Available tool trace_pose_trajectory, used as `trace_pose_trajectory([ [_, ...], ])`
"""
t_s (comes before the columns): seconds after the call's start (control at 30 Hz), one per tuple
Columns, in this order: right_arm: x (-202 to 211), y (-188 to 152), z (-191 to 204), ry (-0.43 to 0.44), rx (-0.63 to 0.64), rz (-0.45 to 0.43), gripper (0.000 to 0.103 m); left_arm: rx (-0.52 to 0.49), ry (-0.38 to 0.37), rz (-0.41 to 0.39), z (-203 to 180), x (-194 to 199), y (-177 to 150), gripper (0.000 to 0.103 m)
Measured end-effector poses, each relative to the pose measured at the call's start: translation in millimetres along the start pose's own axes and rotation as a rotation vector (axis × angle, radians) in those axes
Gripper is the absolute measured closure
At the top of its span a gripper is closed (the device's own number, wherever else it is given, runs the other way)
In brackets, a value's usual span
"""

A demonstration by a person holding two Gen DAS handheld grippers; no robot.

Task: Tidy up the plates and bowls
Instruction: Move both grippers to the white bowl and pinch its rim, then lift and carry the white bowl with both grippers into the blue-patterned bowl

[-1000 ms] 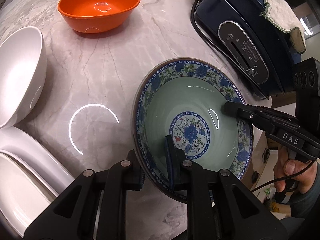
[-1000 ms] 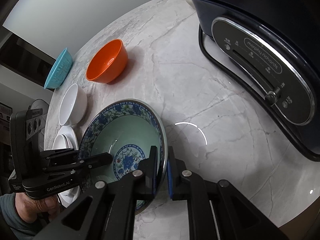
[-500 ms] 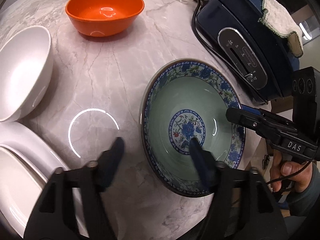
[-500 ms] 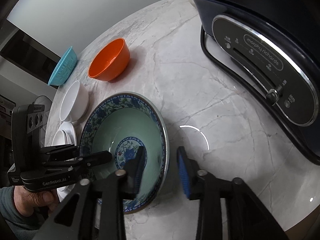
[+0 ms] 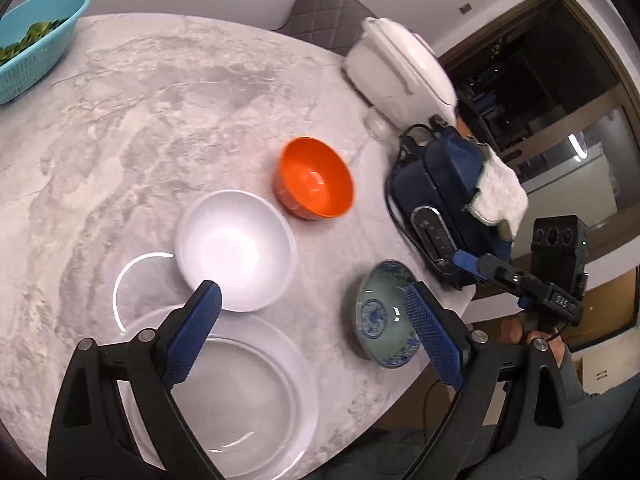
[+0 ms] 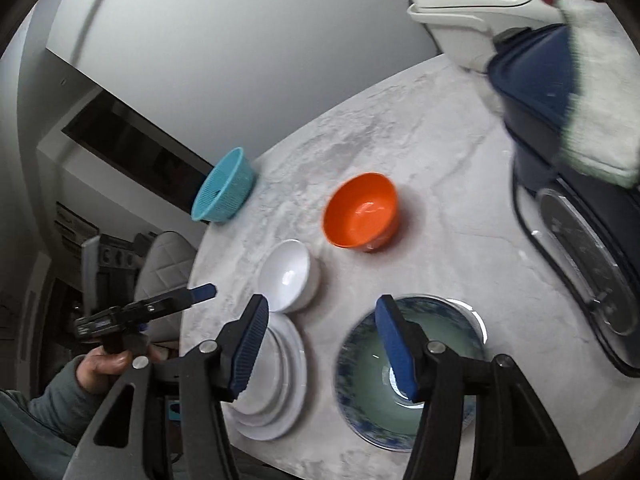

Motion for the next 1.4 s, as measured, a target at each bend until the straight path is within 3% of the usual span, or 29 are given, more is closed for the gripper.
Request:
trace_pose_trajectory([
  [0.1, -44.7, 9.2, 18.4, 0.029, -0.047, 0.054, 0.044, 0.063, 0.029, 0.025, 55.5, 1.2, 16.5, 0.01],
  [0.27, -112.9, 7.2, 30.2, -0.022, -0.1, 0.147, 0.044, 0.061, 0.017, 0.136, 102.6, -22.1, 15.7, 0.01],
  [0.47, -159.1, -16.8, 16.3, -0.102, -0.229, 0.243, 0.05, 0.047, -0.014, 0.26, 110.1, -54.1, -6.9, 0.01],
  [0.67, -175.4, -32.1, 11.0, -0.146, -0.242, 0.273, 0.054, 0.05, -0.008, 0.276, 120.4, -70.0, -2.6, 0.012],
  [0.77, -186.1, -37.4, 4.8, -0.173, -0.256, 0.293, 0.059, 0.012, 0.003, 0.281, 119.0, -79.2, 0.9, 0.021],
  [0.87, -192.5, -43.8, 0.5, -0.191, -0.262, 0.313, 0.063, -0.006, 0.01, 0.288, 117.1, -83.0, 1.9, 0.022],
  [1.2, -202.4, -51.8, -10.3, -0.207, -0.292, 0.334, 0.084, 0.002, 0.014, 0.308, 114.6, -97.7, 0.0, 0.066],
  [1.4, -203.4, -51.9, -11.8, -0.202, -0.292, 0.337, 0.087, 0.002, 0.016, 0.306, 117.5, -100.0, 4.7, 0.084],
])
Point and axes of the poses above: each gripper's, at about its wrist camera, not at the fingertips, and x roughly against the way its jaws point, z to its left, y to its top, the point moved 6 cm from there along -x, roughly the way its jaws point, and after that the axes turned 11 degrees about -z, right-handed, at the moved point
